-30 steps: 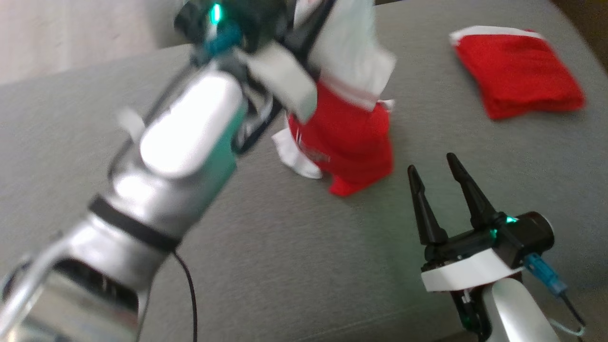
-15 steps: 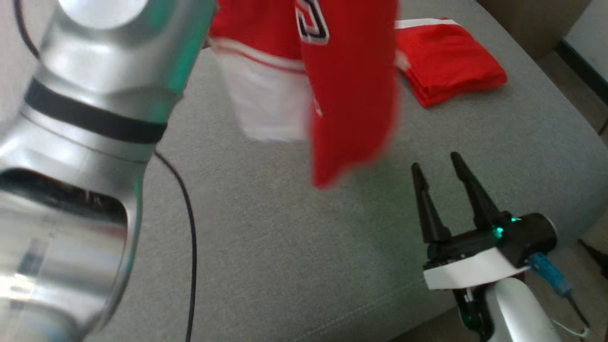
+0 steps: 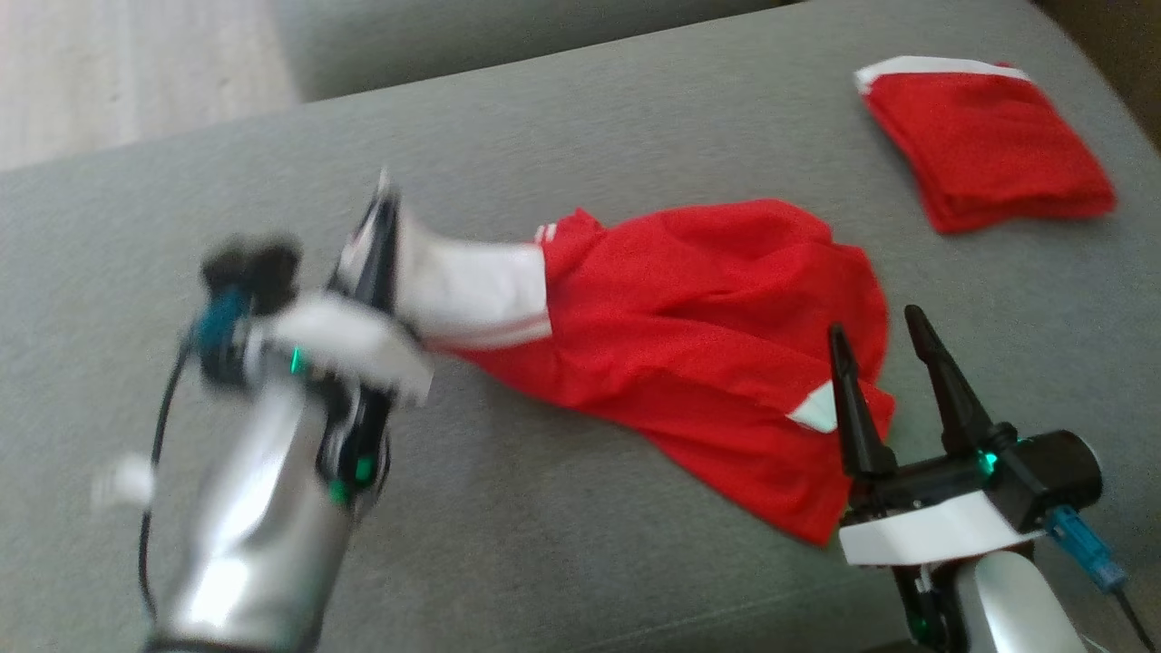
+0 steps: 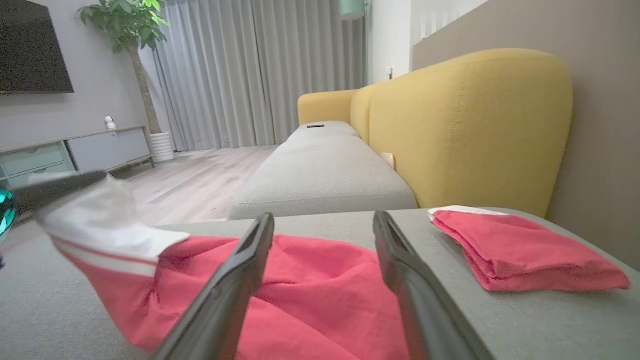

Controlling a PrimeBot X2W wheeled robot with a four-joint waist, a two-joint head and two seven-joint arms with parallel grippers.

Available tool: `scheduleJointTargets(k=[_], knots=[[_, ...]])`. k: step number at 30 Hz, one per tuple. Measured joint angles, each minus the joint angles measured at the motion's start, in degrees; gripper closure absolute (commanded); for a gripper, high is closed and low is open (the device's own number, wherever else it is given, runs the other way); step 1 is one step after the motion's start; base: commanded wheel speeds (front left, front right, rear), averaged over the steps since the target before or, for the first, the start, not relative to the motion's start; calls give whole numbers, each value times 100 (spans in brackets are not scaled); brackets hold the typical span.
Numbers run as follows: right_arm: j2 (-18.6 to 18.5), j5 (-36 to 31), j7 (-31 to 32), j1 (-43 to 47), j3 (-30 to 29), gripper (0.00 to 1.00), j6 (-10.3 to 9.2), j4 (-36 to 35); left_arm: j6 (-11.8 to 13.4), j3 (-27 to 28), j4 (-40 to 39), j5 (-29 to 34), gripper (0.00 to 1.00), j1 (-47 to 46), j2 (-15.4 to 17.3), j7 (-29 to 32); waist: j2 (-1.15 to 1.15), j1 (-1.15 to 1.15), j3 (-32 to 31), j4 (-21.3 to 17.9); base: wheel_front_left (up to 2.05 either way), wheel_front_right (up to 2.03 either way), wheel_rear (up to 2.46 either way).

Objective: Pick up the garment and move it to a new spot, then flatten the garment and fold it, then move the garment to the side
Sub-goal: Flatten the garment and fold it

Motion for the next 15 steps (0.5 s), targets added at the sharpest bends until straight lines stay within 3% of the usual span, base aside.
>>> scheduleJointTargets(k=[6, 14, 15], knots=[[-5, -56, 0, 10, -110, 0, 0, -55, 121, 711, -421, 1, 100, 1447, -167, 1, 0, 0, 87, 461, 0, 0, 0], [-70, -86, 0, 14, -107, 0, 0, -74, 253, 810, -470, 266, 100, 2354, -316, 0, 0, 0, 143, 873, 0, 0, 0], [-90, -86, 0, 14, -104, 0, 0, -76, 261, 732, -385, 285, 90, 2394, -316, 0, 0, 0, 151, 905, 0, 0, 0]])
